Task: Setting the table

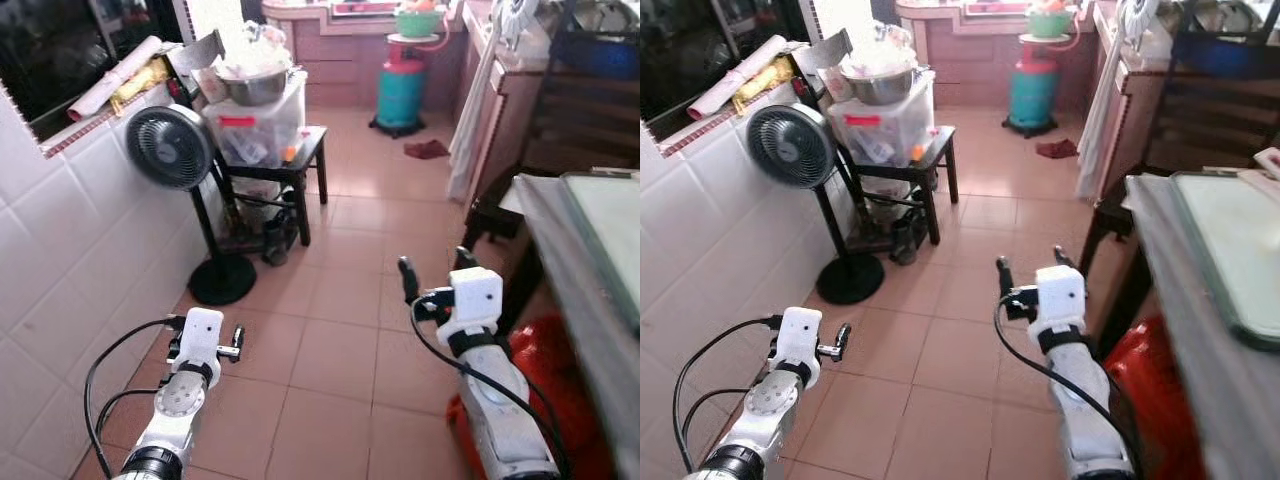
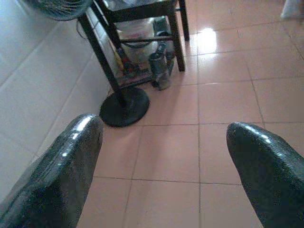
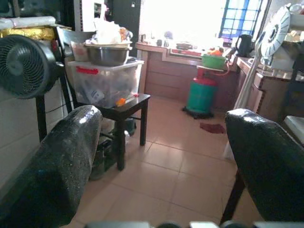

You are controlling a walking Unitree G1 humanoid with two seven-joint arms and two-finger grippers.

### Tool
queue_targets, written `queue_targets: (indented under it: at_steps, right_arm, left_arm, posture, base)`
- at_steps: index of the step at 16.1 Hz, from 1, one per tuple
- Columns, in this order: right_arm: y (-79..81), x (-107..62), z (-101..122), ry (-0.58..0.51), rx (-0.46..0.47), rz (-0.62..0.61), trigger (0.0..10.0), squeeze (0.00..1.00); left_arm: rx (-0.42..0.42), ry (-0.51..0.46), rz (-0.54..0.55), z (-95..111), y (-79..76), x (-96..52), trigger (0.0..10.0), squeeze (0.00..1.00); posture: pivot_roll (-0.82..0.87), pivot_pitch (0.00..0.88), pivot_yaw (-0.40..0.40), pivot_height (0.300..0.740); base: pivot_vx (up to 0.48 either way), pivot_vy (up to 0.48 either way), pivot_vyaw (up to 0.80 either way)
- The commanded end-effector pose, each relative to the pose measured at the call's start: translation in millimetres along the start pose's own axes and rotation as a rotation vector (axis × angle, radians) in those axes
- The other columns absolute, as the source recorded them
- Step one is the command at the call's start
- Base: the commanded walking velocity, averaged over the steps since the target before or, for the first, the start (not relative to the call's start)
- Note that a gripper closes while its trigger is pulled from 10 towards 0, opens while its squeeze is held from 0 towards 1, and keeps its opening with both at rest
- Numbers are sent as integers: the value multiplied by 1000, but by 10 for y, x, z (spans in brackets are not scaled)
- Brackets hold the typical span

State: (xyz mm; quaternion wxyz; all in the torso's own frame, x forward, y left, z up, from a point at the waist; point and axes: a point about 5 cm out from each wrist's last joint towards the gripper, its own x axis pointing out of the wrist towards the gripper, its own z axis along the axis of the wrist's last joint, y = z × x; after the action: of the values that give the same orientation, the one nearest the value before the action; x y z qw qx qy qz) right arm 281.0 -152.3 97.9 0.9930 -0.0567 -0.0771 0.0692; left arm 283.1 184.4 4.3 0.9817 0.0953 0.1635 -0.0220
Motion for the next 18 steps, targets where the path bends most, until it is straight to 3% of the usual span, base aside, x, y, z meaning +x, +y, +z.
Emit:
queue_targets:
  at_steps: [1,5,8,13,18]
  right_arm:
    - [113,56,38,-16,21,24,10000,0]
    - [107,68,6,-4,25,13,10000,0]
    - [26,52,-150,67,64,-42,10000,0]
    - [-73,3,-416,179,90,-78,10000,0]
    - [-155,-102,-615,252,106,-129,10000,0]
  left_arm:
    - [11,22,17,-56,96,-25,10000,0]
    - [16,39,8,-91,64,-31,10000,0]
    - [24,54,-53,-114,-112,-27,10000,0]
    - [9,92,-57,-151,-172,-19,10000,0]
    - [57,150,-131,-236,-317,-45,10000,0]
  posture:
    - [41,0,64,740]
    - [42,0,63,740]
    - [46,0,49,740]
    - [55,0,35,740]
    - [58,0,35,740]
  base:
    - [0,480,0]
    - [0,480,0]
    - [0,480,0]
    - [0,480,0]
    - [0,480,0]
